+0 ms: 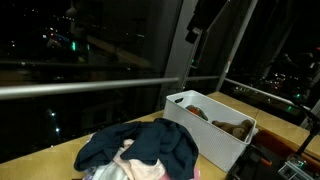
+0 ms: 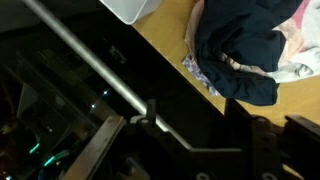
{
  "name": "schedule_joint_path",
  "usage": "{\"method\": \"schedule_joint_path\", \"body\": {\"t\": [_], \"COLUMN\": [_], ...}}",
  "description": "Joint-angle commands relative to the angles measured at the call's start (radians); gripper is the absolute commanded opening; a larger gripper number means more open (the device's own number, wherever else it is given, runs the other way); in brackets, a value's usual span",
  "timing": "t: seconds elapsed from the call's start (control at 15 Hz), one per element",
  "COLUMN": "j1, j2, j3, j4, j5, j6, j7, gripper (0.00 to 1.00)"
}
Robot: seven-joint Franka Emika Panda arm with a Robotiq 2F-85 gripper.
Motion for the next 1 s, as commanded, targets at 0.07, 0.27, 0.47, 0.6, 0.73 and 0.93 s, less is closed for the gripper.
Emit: {"method": "schedule_joint_path", "body": {"t": [0.07,0.27,0.47,0.6,0.73,0.93], "j1": [-0.064,-0.124,-0.179,-0.207,-0.227,-0.246], "j2": [-0.049,-0.014,0.049,0.102,0.172,0.306], "j3": [-0.081,-0.144,-0.207,-0.252,-0.297,-0.353], "j4": [-0.170,-0.258,-0.308,-0.307,-0.270,-0.176], "j5": [0.032,0.006,-0.033,-0.083,-0.127,-0.141], "j6": [0.125,0.229,0.332,0.389,0.428,0.476], "j7": [0.006,0.004,0.007,0.015,0.014,0.000], "gripper": [1.00,1.00,1.00,1.00,1.00,1.00]}}
